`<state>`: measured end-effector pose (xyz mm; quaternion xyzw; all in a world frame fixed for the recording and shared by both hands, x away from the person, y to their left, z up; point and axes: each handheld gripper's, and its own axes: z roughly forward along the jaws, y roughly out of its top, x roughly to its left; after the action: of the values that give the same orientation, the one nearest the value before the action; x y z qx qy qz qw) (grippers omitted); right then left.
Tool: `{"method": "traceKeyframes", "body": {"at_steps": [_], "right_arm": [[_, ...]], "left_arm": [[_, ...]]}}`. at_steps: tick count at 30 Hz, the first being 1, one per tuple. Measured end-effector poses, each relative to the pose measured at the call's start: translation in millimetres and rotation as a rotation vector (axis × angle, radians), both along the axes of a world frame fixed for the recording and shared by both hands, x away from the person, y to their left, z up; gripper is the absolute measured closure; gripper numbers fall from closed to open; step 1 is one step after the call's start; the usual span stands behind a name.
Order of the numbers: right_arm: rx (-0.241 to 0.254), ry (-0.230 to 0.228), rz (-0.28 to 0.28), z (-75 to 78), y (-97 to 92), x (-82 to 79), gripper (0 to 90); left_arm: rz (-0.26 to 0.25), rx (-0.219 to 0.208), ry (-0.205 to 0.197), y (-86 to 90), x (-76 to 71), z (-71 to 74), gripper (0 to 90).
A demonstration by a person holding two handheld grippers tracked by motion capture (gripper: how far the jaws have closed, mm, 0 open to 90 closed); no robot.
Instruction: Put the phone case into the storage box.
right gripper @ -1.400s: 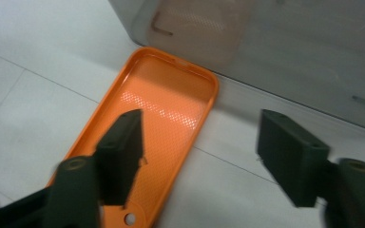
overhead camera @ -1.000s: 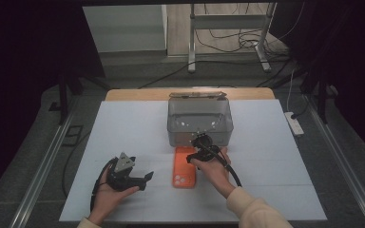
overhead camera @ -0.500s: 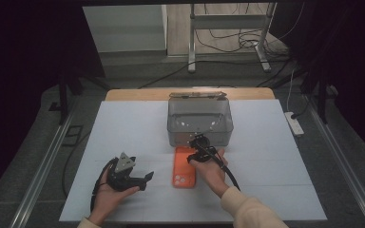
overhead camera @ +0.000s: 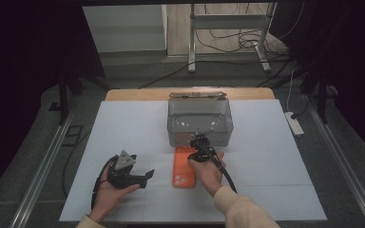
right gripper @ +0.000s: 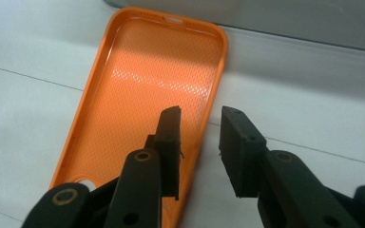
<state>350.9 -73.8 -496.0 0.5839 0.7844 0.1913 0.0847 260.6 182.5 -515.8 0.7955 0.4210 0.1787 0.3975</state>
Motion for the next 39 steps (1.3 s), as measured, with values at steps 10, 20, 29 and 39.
{"method": "traceKeyframes", "body": {"at_steps": [10,20,29,39], "right_arm": [[-0.017,0.023,-0.019,-3.9,5.8,1.9,73.1],[-0.003,0.053,-0.045,-5.5,1.6,8.1,83.3],[-0.007,0.066,-0.058,-5.0,5.6,9.0,87.1],[0.022,0.093,-0.047,-2.3,4.5,9.9,89.2]], "left_arm": [[0.003,0.002,-0.003,-0.4,0.1,0.4,11.2],[0.004,0.007,0.003,-0.6,0.4,-1.0,11.2],[0.003,0.010,0.004,-1.4,0.2,-1.4,11.2],[0.003,0.012,0.006,-0.1,0.6,-1.3,11.2]]}}
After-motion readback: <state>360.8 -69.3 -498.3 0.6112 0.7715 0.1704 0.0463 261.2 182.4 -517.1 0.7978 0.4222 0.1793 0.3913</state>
